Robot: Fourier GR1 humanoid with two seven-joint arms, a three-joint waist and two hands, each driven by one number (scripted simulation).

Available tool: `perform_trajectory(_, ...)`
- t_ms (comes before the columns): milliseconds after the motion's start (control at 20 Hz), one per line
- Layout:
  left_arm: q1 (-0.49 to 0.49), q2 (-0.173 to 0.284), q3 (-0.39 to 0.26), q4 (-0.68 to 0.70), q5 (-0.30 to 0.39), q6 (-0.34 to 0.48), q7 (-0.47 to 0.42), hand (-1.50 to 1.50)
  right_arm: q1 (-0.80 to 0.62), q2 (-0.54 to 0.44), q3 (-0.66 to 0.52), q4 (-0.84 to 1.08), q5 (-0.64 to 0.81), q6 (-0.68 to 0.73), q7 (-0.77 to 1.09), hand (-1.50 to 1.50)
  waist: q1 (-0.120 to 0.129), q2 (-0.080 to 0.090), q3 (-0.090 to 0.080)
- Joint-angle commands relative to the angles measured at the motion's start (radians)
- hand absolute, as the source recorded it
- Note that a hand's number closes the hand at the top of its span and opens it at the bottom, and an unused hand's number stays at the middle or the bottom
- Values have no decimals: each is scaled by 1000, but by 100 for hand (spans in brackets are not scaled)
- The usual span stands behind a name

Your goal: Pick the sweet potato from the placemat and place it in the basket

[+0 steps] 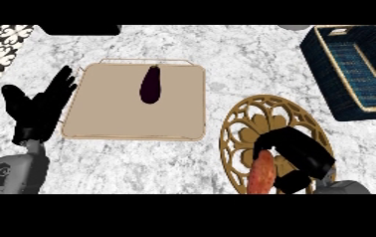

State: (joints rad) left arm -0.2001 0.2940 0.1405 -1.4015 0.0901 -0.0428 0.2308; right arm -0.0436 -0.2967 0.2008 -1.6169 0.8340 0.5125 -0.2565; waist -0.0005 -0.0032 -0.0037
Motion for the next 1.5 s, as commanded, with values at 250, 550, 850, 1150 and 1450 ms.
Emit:
perform_trajectory(250,-40,-31,-10,9,-17,2,4,0,-129,171,-41,136,74,-52,215,150,10,7,3)
perform_trajectory(550,-17,-24,-7,2,-21,-1,-17,0,-223,239,-351,170,119,-254,606,150,21,34,-5)
perform_trajectory(850,-54,-39,-37,-6,-17,-21,-16,0,-465,295,-484,199,128,-505,912,150,104,41,4)
perform_trajectory(1150,-89,-48,-72,5,-36,-32,-14,0,-730,296,-527,252,314,-812,1078,150,154,56,-2)
perform_trajectory(1450,-113,-55,-88,12,-42,-36,-2,0,-959,237,-552,432,569,-931,1300,150,168,58,-5)
